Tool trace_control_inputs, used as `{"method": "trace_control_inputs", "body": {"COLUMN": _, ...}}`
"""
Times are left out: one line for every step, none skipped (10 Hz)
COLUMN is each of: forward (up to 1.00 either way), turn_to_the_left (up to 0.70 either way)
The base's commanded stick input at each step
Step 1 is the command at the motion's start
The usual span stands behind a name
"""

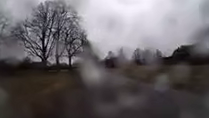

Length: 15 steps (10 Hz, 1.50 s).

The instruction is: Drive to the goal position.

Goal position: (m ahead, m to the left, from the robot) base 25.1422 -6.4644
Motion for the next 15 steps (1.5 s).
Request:
{"method": "trace_control_inputs", "body": {"forward": 1.00, "turn_to_the_left": 0.00}}
{"method": "trace_control_inputs", "body": {"forward": 1.00, "turn_to_the_left": 0.00}}
{"method": "trace_control_inputs", "body": {"forward": 1.00, "turn_to_the_left": 0.00}}
{"method": "trace_control_inputs", "body": {"forward": 1.00, "turn_to_the_left": 0.00}}
{"method": "trace_control_inputs", "body": {"forward": 1.00, "turn_to_the_left": 0.00}}
{"method": "trace_control_inputs", "body": {"forward": 1.00, "turn_to_the_left": 0.00}}
{"method": "trace_control_inputs", "body": {"forward": 1.00, "turn_to_the_left": 0.04}}
{"method": "trace_control_inputs", "body": {"forward": 1.00, "turn_to_the_left": 0.25}}
{"method": "trace_control_inputs", "body": {"forward": 1.00, "turn_to_the_left": 0.38}}
{"method": "trace_control_inputs", "body": {"forward": 1.00, "turn_to_the_left": 0.30}}
{"method": "trace_control_inputs", "body": {"forward": 1.00, "turn_to_the_left": 0.22}}
{"method": "trace_control_inputs", "body": {"forward": 1.00, "turn_to_the_left": 0.14}}
{"method": "trace_control_inputs", "body": {"forward": 1.00, "turn_to_the_left": 0.06}}
{"method": "trace_control_inputs", "body": {"forward": 1.00, "turn_to_the_left": 0.00}}
{"method": "trace_control_inputs", "body": {"forward": 1.00, "turn_to_the_left": 0.00}}
